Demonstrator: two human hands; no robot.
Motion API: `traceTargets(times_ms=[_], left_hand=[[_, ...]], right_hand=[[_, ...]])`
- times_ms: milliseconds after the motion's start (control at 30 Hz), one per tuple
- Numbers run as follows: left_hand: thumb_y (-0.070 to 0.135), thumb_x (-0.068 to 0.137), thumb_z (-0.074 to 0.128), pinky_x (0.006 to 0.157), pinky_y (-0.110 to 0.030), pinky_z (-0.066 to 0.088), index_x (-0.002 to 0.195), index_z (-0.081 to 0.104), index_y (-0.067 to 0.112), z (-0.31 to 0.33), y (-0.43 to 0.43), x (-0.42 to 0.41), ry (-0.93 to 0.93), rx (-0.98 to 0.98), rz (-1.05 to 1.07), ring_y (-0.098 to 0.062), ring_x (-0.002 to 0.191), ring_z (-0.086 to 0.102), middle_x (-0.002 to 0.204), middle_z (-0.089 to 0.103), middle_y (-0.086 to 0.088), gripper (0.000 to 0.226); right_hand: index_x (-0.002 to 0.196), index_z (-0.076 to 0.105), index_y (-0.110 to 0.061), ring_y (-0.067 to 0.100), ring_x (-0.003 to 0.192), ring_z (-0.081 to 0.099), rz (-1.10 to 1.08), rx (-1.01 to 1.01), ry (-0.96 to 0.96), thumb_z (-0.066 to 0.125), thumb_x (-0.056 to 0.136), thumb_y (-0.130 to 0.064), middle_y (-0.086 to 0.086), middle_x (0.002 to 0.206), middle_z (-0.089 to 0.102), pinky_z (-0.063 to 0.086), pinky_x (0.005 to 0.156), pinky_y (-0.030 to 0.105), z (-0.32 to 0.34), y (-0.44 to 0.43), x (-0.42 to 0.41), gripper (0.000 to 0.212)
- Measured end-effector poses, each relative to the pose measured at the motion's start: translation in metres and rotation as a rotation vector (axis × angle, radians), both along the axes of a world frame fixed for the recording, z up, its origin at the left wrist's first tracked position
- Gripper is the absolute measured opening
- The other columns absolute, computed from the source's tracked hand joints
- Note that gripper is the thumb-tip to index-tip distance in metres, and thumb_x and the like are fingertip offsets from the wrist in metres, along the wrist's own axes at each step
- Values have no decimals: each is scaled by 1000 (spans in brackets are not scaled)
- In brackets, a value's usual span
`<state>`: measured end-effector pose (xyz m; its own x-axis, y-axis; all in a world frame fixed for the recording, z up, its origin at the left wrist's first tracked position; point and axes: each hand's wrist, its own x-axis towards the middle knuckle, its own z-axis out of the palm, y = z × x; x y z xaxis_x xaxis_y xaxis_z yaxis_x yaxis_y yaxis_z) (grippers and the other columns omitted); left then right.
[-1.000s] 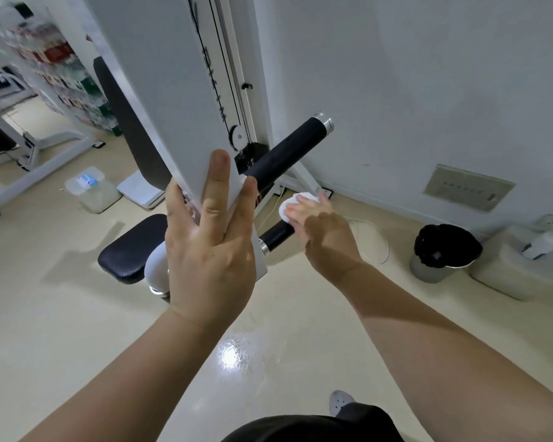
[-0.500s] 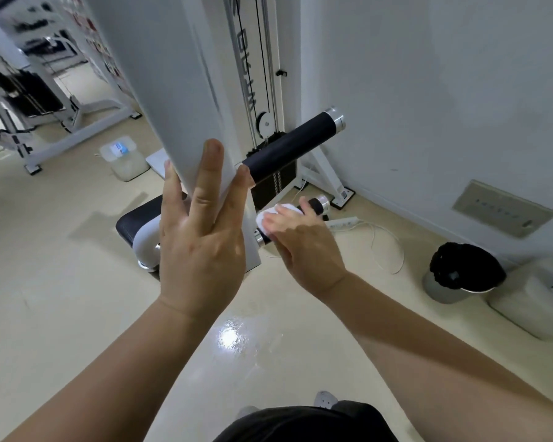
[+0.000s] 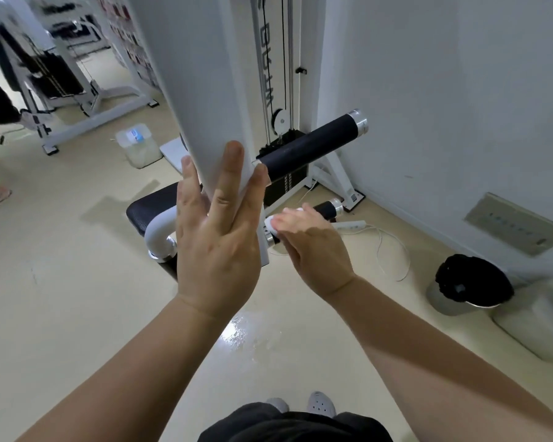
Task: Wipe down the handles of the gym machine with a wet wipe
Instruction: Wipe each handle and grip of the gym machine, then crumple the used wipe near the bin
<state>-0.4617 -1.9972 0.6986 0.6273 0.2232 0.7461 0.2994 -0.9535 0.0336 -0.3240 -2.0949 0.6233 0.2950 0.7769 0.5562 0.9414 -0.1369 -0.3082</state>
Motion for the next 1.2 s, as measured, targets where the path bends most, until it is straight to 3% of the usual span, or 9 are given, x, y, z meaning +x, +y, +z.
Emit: traceTargets(times_ms=[133, 233, 367, 500, 600, 767, 933, 1067, 1200], left_hand=[[-1, 97, 55, 103, -69, 39, 139, 62, 11, 0, -5, -5, -33, 26, -22, -65, 132, 37, 157, 27, -12, 44], [-2, 94, 61, 101, -72, 38, 122, 69, 19, -6, -17, -13, -181, -29, -136, -56, 139, 34, 151, 36, -20, 36], [-2, 87, 66, 114, -59, 35, 110, 66, 23, -35, -44, -30, -219, -44, -443, -30, 150, 33, 148, 47, -11, 34], [-8, 78, 67, 103, -40, 47, 112, 64, 17, -52, -59, -23, -72, -151, -680, -30, 124, 57, 136, 64, -10, 43], [10, 87, 67, 102, -32, 45, 131, 55, 20, -54, -79, -1, 125, -361, -715, -24, 121, 55, 138, 61, -7, 46], [39, 95, 60, 109, -33, 45, 151, 36, 36, -44, -120, 49, 547, -1095, -528, -8, 130, 50, 148, 44, 14, 60], [27, 99, 61, 84, -40, 60, 106, 69, 32, -35, -179, 107, 642, -1577, -440, -17, 90, 74, 107, 73, 5, 12], [20, 97, 67, 84, -47, 60, 102, 74, 9, -37, -239, 149, 613, -1810, -382, -33, 87, 77, 100, 78, -11, 14], [19, 102, 55, 85, -46, 59, 109, 74, 6, -38, -308, 191, 649, -1828, -454, -37, 96, 75, 107, 77, -13, 24]], right_hand=[[119, 73, -4, 29, 116, 69, -31, 39, 36, 51, 102, -12, 11, 119, 75, 48, 110, 44, -5, -21, 9, 29], [122, 73, -12, 18, 126, 63, -185, 104, 340, 50, 104, -20, 5, 122, 74, 47, 112, 35, -2, -46, -6, 31], [112, 77, -29, 2, 101, 66, -419, 232, 842, 53, 104, -18, -15, 104, 74, 53, 88, 19, 13, -71, -23, 27], [98, 71, -43, 13, 84, 64, -498, 361, 899, 50, 107, -15, 0, 92, 74, 49, 68, 12, 27, -94, -33, 35], [100, 73, -38, 2, 87, 64, -531, 371, 954, 49, 107, -16, -20, 92, 74, 49, 72, 18, 26, -116, -34, 33], [114, 73, -28, -17, 94, 59, -546, 427, 1141, 43, 109, -18, -14, 116, 70, 44, 72, 1, 32, -155, -17, 32], [127, 68, -34, -18, 115, 52, -537, 409, 1138, 41, 105, -8, -20, 128, 62, 39, 89, 9, 35, -219, 14, 43], [122, 63, -43, -5, 112, 58, -612, 355, 1001, 57, 98, -8, -20, 114, 67, 47, 92, 15, 29, -290, 53, 43], [99, 66, -34, 3, 92, 63, -688, 352, 909, 70, 91, -12, -22, 95, 68, 45, 75, 13, 22, -361, 88, 24]])
